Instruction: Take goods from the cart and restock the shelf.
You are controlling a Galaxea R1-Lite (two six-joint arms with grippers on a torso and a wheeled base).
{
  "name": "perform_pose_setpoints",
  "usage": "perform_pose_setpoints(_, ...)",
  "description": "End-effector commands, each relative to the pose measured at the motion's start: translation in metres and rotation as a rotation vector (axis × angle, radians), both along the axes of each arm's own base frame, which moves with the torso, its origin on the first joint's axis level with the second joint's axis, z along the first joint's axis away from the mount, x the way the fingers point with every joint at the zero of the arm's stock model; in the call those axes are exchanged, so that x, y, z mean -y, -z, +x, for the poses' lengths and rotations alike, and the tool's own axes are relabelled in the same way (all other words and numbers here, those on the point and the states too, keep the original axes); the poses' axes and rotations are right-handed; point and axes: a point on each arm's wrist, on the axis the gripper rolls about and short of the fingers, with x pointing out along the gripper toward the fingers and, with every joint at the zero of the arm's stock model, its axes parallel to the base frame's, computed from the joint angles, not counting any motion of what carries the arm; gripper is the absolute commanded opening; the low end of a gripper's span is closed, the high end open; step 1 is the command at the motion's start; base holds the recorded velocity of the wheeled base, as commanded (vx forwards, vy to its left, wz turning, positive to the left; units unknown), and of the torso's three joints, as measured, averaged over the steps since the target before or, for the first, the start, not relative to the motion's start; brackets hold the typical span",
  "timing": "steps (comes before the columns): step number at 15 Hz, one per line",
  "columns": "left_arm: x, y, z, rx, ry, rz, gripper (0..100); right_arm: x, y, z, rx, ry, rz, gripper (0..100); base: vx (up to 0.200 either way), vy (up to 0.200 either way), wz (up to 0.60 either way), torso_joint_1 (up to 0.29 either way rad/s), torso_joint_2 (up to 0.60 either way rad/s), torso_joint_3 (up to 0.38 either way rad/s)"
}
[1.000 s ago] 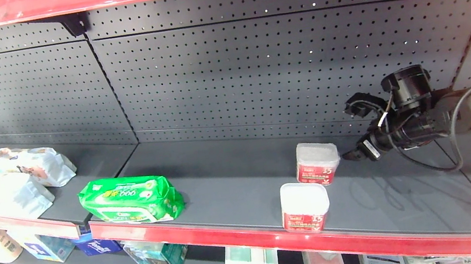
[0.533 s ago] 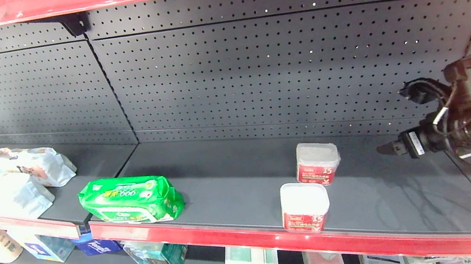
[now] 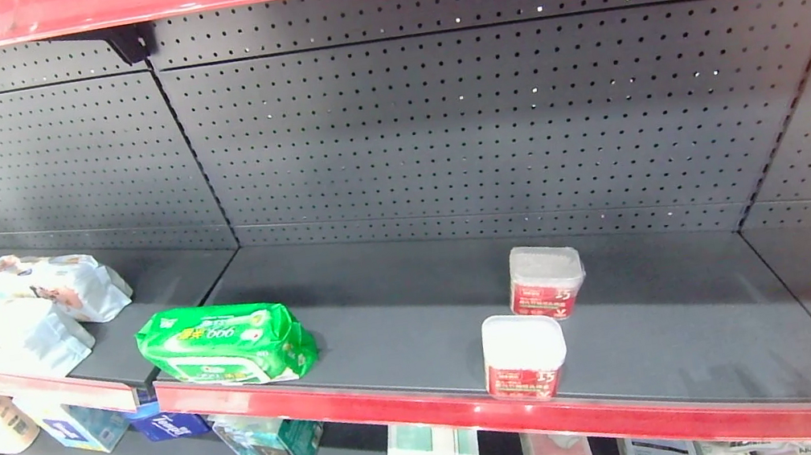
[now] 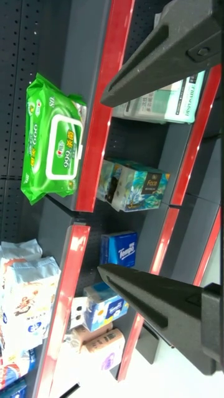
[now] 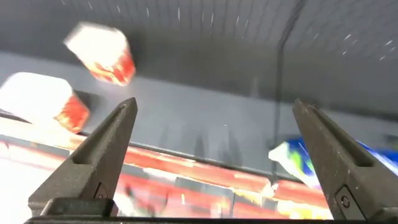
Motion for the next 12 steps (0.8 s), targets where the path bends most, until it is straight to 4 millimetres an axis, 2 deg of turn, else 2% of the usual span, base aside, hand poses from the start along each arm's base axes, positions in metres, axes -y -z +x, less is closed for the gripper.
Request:
perform_pose_setpoints(1,0.000,0.000,0.000,-0.001,0.000,0.000,100,0.001,0.079,-0.096,0.350,0.004,-0.020,100,0.000,0.000,0.00,0.000,0.00,0.000)
perform_pose_setpoints(2,0.000,0.000,0.000,-0.001,0.000,0.000,100,0.001,0.089,-0.097,0.328,0.031,-0.022,100,0.000,0.000,0.00,0.000,0.00,0.000)
perform_pose_setpoints(3,0.000,0.000,0.000,0.001,-0.001,0.000,100,0.002,0.089,-0.097,0.327,0.054,-0.025,100,0.000,0.000,0.00,0.000,0.00,0.000)
perform_pose_setpoints(5,0.000,0.000,0.000,-0.001,0.000,0.000,100,0.002,0.110,-0.090,0.260,0.039,-0.019,100,0.000,0.000,0.00,0.000,0.00,0.000)
perform_pose_setpoints(7,0.000,0.000,0.000,-0.001,-0.001,0.000,100,-0.001,0.108,-0.090,0.261,-0.079,-0.009,100,0.000,0.000,0.00,0.000,0.00,0.000)
perform_pose_setpoints(8,0.000,0.000,0.000,-0.001,-0.001,0.000,100,-0.001,0.115,-0.088,0.244,-0.076,-0.010,100,0.000,0.000,0.00,0.000,0.00,0.000)
perform_pose_setpoints(12,0.000,0.000,0.000,0.001,-0.001,0.002,100,0.000,0.115,-0.088,0.243,-0.013,0.027,100,0.000,0.000,0.00,0.000,0.00,0.000)
